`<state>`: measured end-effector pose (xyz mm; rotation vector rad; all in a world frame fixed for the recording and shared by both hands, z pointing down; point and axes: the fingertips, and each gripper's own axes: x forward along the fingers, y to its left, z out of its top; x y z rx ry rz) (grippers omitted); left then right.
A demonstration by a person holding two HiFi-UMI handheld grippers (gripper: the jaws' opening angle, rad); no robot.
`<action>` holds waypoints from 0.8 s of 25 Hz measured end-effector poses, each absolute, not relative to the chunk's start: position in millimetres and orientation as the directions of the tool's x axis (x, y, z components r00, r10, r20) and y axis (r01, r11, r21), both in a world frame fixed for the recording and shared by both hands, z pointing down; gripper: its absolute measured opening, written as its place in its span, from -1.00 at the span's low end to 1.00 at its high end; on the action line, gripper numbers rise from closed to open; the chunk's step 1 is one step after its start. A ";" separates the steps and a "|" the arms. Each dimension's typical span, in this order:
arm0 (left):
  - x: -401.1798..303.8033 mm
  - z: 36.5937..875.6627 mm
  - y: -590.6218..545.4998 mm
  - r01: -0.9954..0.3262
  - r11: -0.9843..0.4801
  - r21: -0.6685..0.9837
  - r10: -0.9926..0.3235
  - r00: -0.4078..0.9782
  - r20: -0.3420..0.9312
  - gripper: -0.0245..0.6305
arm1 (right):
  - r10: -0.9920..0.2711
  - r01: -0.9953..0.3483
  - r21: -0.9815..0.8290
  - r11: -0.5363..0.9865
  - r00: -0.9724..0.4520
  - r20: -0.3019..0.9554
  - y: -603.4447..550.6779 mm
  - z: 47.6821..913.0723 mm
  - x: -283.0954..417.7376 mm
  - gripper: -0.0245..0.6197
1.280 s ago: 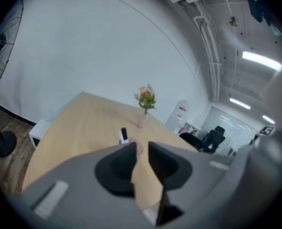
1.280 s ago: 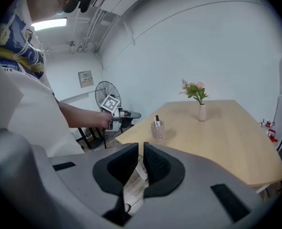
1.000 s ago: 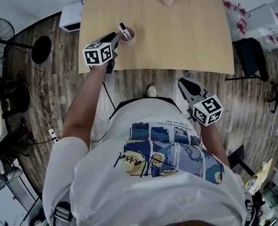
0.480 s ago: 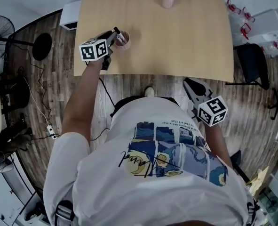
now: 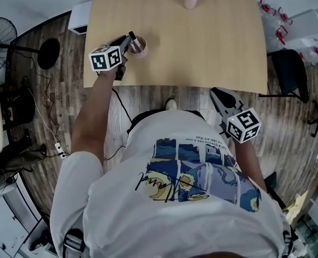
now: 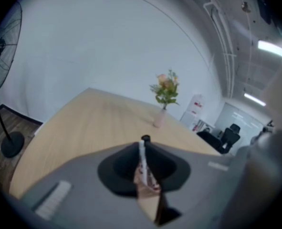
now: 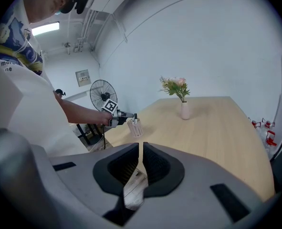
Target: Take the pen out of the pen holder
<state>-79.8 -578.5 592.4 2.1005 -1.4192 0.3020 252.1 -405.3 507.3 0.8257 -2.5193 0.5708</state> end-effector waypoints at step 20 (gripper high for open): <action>-93.0 482.8 -550.0 -0.904 -0.285 0.320 -0.890 0.373 0.262 -0.78 | -0.427 -0.585 -0.256 0.770 -0.770 0.474 -385.1 506.6 207.4 -0.86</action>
